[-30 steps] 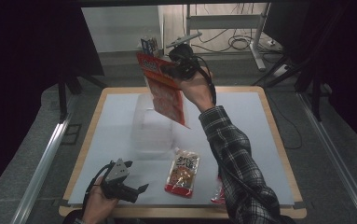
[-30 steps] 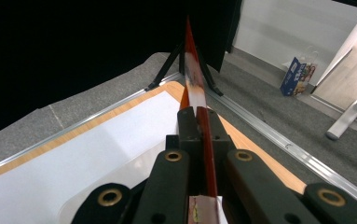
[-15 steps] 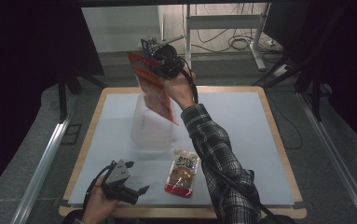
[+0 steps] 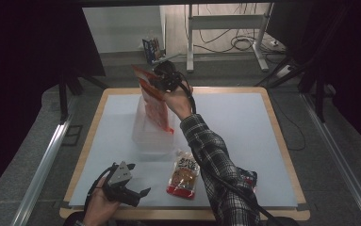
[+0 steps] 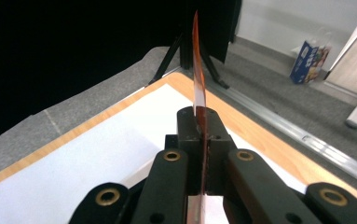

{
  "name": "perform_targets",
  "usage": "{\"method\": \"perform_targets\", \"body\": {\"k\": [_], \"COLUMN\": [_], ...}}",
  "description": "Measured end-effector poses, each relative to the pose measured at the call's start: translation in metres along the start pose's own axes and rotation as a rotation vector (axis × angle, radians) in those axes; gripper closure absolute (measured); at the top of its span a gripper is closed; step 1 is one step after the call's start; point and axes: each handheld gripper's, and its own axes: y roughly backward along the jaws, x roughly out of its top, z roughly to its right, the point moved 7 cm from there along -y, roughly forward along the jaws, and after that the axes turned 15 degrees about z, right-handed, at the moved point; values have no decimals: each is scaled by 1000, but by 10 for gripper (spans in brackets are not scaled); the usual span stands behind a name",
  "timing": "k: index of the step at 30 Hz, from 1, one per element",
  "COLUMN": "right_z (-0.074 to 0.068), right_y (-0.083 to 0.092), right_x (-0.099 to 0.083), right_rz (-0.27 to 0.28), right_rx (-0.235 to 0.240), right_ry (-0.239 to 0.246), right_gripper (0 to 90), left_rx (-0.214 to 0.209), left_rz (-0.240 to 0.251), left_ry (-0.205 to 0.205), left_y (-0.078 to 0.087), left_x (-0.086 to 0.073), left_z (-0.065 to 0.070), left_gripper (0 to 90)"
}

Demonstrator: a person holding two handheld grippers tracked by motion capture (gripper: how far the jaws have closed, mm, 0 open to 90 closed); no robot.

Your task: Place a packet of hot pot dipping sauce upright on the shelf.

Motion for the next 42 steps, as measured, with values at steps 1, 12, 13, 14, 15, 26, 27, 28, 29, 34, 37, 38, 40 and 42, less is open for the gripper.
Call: {"method": "perform_targets", "body": {"k": [1,12,13,14,15,26,27,28,29,34,37,38,40,42], "right_z": [2,34,37,39,41,45,47,47,48,55,57,58,58,57], "right_y": [2,29,29,30,31,40,42,43,44,52,57,58,60,64], "right_x": [-2,-42,-45,-47,-47,-41,-42,-43,-44,-52,-57,-58,-61,-62], "right_rz": [-5,-103,-108,-109,-109,-79,-81,-83,-87,-104,-121,-120,-133,-127], "right_rx": [6,-59,-68,-70,-68,-91,-97,-97,-94,-79,-65,-56,-57,-47], "right_ry": [-6,-6,-6,-3,-8,106,105,102,97,96,62,59,62,82], "right_gripper": [874,826,818,810,796,183,163,147,125,37,0,0,0,0], "left_rx": [2,29,29,28,29,34,33,31,32,34,34,34,35,35], "left_rz": [-2,-33,-37,-37,-38,-44,-44,-46,-45,-45,-46,-47,-46,-46], "left_ry": [-3,-48,-52,-54,-55,-67,-67,-68,-67,-69,-69,-70,-71,-72], "left_y": [0,-4,-4,-4,-4,-5,-5,-5,-5,-5,-5,-5,-5,-5], "left_x": [0,-4,-5,-5,-5,-6,-6,-6,-6,-6,-6,-6,-6,-6], "left_z": [0,0,0,0,0,0,1,1,1,1,1,1,1,1], "left_gripper": [0,0,0,0,0,0,0,0,0,0,0,0,0,0]}}
